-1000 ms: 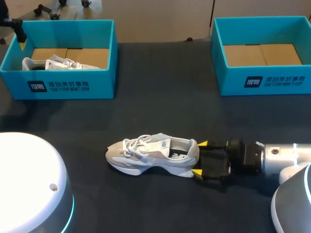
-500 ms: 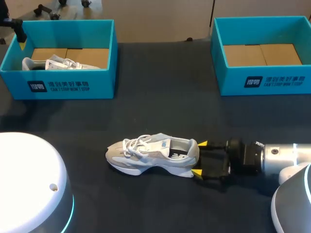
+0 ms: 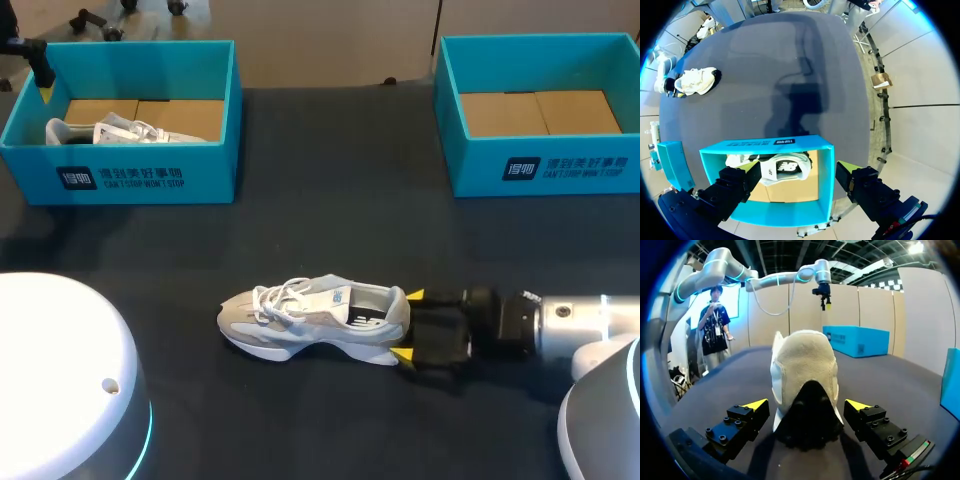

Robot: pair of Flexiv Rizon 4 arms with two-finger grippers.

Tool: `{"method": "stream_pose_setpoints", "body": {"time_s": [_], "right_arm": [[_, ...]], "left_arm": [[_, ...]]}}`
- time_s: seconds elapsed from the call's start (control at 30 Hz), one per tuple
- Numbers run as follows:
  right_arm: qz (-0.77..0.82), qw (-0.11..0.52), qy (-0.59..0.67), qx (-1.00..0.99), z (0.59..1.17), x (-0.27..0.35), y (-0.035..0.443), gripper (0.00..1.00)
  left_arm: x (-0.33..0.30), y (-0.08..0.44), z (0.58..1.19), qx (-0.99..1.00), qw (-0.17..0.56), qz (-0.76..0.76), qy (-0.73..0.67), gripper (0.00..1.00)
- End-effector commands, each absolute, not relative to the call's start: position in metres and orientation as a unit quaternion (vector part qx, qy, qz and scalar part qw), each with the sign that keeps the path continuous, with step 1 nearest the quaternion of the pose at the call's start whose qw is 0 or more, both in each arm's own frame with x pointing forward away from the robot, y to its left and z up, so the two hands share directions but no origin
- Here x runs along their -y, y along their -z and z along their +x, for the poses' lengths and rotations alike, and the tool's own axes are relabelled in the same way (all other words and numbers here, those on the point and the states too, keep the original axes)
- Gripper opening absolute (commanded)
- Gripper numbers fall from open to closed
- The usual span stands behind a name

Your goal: Take the shoe out of the shoebox, open the shoe tongue, remove and reinsert the insole, then place the shoe into the shoebox

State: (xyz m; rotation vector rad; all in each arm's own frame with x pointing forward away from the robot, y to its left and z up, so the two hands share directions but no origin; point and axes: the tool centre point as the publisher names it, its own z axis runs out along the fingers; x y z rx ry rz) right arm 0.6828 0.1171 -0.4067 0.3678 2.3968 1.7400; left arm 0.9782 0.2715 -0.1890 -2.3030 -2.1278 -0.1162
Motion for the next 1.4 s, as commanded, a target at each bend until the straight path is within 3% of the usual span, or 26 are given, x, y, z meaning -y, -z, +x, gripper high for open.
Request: {"method": "stream_pose_setpoints", "body": {"time_s": [0.03, 1.4], "right_arm": [[0.124, 0.079, -0.578, -0.803, 0.690, -0.129, 0.412, 1.00], [0.095, 0.059, -0.582, -0.806, 0.696, -0.149, 0.419, 1.00]], "left_arm": [[-0.271, 0.188, 0.976, 0.678, 0.002, -0.734, 0.039, 1.00], [-0.271, 0.188, 0.976, 0.678, 0.002, -0.734, 0.039, 1.00]]}}
